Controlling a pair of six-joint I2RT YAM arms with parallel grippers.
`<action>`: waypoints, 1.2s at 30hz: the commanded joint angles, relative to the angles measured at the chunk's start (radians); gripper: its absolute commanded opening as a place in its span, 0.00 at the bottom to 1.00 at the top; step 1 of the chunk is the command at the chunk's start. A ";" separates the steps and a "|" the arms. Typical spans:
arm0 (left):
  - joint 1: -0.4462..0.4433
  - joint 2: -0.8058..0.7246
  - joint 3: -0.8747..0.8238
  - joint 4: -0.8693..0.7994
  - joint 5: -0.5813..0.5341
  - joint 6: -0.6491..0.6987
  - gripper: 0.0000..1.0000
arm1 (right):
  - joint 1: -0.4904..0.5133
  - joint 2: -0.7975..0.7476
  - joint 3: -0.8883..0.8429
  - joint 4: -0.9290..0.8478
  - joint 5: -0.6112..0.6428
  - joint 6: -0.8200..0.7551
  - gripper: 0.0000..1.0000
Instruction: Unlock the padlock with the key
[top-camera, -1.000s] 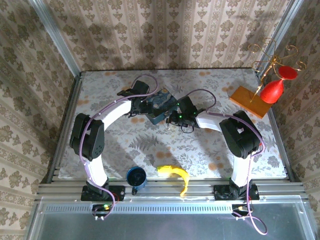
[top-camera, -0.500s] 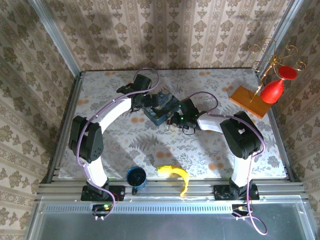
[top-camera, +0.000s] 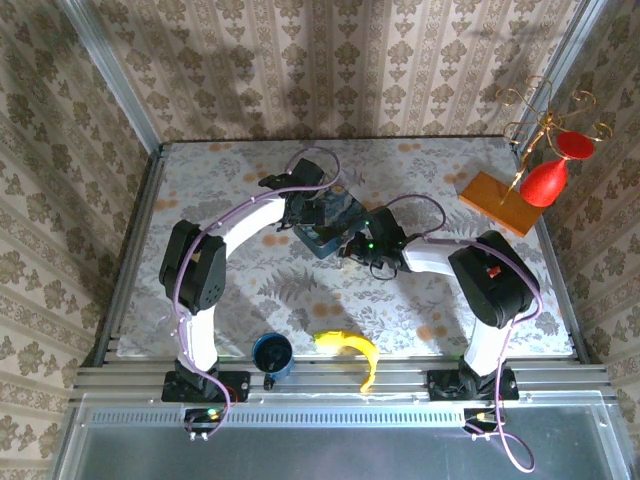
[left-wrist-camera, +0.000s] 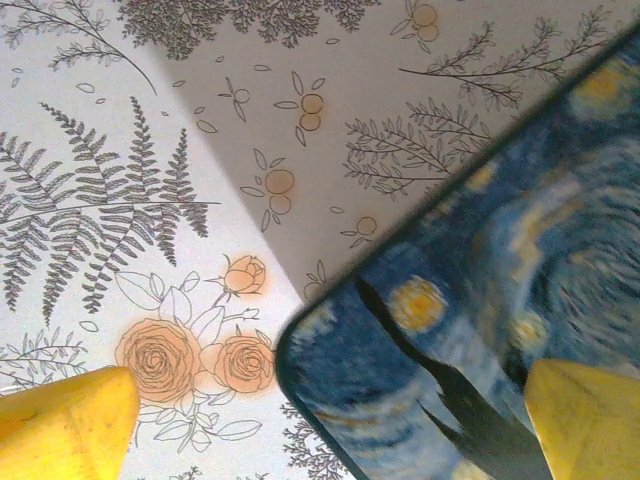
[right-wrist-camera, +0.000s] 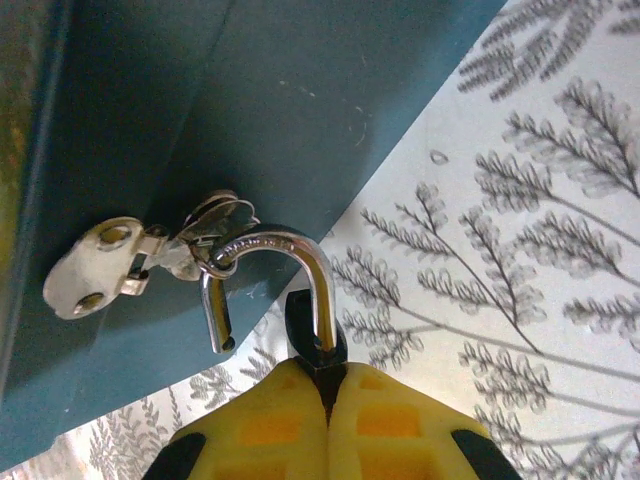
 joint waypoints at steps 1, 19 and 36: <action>-0.002 0.011 -0.022 -0.036 -0.033 -0.003 1.00 | 0.012 -0.044 -0.035 0.029 0.016 0.044 0.00; 0.030 -0.004 -0.115 -0.035 -0.041 -0.002 1.00 | 0.000 -0.066 -0.081 0.067 0.028 0.089 0.00; 0.035 -0.005 -0.110 -0.034 -0.031 0.004 1.00 | -0.016 -0.043 -0.076 0.136 0.003 0.145 0.00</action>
